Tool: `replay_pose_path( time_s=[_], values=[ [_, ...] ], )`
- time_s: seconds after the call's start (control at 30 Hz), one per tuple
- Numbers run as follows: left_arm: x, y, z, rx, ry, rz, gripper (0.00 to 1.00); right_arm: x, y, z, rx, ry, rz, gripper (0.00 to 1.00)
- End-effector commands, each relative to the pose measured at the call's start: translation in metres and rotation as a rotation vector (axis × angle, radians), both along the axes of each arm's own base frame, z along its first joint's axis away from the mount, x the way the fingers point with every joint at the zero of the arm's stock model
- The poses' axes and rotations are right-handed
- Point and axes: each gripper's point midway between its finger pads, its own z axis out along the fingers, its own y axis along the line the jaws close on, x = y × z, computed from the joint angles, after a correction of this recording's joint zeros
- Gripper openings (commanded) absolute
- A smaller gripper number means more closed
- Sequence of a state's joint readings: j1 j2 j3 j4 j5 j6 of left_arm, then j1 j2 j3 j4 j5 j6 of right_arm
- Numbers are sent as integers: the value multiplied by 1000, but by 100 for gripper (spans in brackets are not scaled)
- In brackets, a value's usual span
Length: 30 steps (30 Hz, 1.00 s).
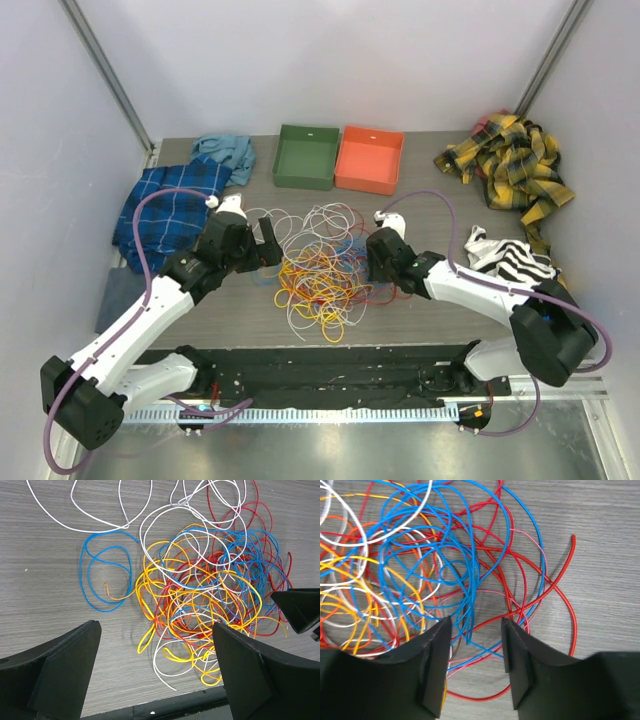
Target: Untangle the cables
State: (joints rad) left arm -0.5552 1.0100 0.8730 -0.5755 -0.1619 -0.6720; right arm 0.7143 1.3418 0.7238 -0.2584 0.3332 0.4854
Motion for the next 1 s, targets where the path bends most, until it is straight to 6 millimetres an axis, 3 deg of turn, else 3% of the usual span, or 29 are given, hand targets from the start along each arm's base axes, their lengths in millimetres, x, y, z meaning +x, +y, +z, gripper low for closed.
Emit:
replay_pose_path(
  time_s=[0.0,0.17,0.3,0.33,0.4,0.43,0.5,0.53,0.63,0.83,0.97],
  values=[
    [4,-6,3,-19,-20,-18,100,21,10,11,17,-55,-43,38],
    [3,-6,4,-27,-22,-17,100,30,12,28,35,-107,-63,1],
    [1,-4,8,-29,-36,-15,100,38,8,67,48,-182,-80,1],
    [1,-4,8,-29,-38,-14,100,40,10,99,94,-240,-80,1],
    [1,-4,10,-32,-43,-15,100,41,10,142,152,-315,-71,1],
    [0,-4,11,-36,-49,-16,100,41,12,187,215,-398,-59,1],
    [1,-4,12,-40,-57,-11,100,39,12,233,271,-474,-36,1],
    [2,-4,14,-47,-64,-10,100,37,12,269,302,-528,-23,1],
    [4,-8,17,-73,-74,-6,100,30,10,324,354,-593,1,1],
    [11,-30,38,-183,-127,-59,100,12,12,373,463,-638,53,1],
    [19,-39,46,-217,-140,-67,100,11,11,384,481,-655,48,1]
  ],
)
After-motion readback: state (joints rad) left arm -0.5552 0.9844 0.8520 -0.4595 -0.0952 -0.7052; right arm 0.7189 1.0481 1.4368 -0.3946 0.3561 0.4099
